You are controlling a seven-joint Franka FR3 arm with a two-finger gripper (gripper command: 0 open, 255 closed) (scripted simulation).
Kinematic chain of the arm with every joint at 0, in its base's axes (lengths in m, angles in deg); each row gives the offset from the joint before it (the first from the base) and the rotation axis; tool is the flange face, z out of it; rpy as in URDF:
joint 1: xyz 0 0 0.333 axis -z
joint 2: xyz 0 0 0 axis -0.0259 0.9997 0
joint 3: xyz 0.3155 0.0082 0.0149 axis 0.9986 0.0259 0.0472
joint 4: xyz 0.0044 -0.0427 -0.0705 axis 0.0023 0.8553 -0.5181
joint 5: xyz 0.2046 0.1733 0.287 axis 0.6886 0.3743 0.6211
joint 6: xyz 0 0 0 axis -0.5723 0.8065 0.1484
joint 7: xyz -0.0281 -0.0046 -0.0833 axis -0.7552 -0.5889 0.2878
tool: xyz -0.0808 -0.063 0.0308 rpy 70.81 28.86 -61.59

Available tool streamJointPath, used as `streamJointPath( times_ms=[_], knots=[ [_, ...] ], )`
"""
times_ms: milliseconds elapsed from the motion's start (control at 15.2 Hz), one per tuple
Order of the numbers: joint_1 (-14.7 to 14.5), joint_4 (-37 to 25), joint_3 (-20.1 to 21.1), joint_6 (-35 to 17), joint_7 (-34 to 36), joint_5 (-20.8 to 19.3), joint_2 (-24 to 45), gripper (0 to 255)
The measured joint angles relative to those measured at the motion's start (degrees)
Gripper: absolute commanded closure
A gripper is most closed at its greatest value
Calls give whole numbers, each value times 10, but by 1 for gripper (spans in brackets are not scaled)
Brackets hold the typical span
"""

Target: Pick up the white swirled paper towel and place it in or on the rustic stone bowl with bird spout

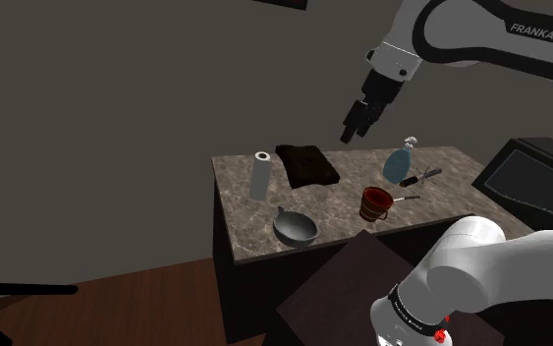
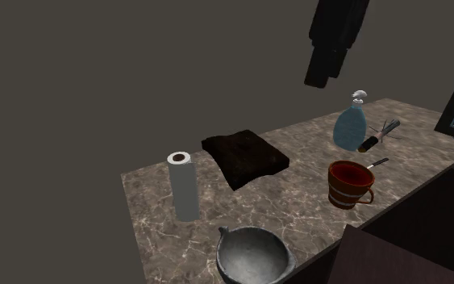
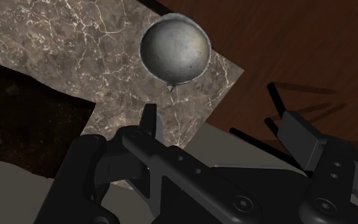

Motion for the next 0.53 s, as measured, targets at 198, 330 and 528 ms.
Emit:
streamJointPath(
  times_ms=[198, 330, 528],
  knots=[
    [-1, -1, -3, -21, -5, 0, 21, 0],
    [-2, 9, -5, -58, -12, 0, 46, 0],
    [-5, 7, -8, -110, -21, 3, 97, 0]
  ],
)
